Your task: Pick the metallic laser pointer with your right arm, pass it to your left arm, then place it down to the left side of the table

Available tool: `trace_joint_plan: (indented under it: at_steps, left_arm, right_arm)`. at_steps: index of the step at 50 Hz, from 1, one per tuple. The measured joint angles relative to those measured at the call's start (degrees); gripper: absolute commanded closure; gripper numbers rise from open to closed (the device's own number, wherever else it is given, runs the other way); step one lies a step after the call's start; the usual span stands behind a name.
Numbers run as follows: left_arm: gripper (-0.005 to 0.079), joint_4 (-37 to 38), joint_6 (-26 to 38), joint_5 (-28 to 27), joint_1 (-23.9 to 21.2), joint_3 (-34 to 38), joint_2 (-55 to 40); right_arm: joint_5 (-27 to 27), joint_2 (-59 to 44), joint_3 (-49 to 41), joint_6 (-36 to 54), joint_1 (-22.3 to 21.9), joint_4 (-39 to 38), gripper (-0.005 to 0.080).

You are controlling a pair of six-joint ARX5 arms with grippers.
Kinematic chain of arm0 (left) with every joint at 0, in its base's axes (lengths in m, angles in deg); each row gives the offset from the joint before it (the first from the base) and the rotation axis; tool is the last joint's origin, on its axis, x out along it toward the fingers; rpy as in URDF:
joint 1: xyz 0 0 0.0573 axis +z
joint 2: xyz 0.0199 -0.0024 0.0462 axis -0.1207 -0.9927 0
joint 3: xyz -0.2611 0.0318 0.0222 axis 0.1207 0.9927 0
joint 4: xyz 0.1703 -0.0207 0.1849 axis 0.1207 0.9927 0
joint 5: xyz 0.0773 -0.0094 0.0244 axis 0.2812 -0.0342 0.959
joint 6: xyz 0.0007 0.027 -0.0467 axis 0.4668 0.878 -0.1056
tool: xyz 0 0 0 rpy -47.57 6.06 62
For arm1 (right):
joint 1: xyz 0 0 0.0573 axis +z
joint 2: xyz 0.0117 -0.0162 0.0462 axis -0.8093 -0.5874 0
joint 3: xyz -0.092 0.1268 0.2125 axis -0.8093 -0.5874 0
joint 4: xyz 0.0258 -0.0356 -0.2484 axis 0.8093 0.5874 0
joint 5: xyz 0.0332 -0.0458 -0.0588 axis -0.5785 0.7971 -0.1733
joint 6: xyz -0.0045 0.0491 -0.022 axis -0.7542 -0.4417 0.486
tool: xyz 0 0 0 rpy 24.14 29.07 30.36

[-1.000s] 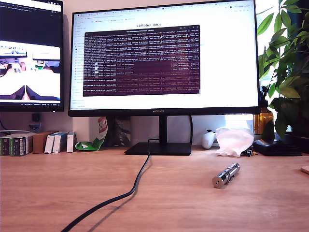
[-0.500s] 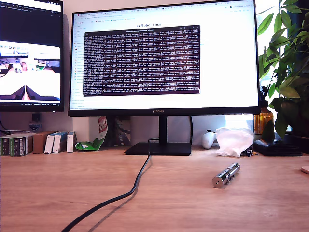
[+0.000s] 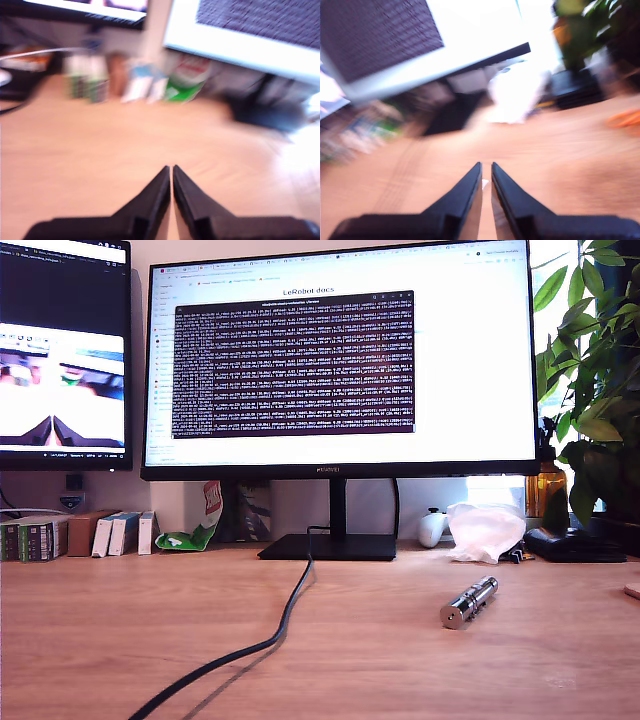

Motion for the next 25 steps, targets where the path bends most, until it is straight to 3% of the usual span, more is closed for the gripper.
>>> trace_joint_plan:
  at_steps: [4,11,20,25]
  left_arm:
    - [0.0758,-4.44,-2.67,-4.74,-0.02,0.0,0.0]
    - [0.0762,-13.66,-2.91,-13.66,-0.35,-0.07,0.0]
    - [0.0762,-14.6,-2.89,-22.93,-0.77,-2.45,0.0]
    - [0.0762,-14.69,-0.31,-27.5,-0.77,-5.35,-0.11]
  right_arm:
    - [-4.44,0.0,0.0,-3.19,0.0,-2.32,0.0766]
    - [-11.39,0.0,0.68,-4.26,0.0,-3.04,0.0765]
    - [-17.18,-1.05,6.93,-4.04,0.0,-3.06,0.0765]
    - [-20.33,-5.16,11.32,0.96,0.0,-1.03,0.0765]
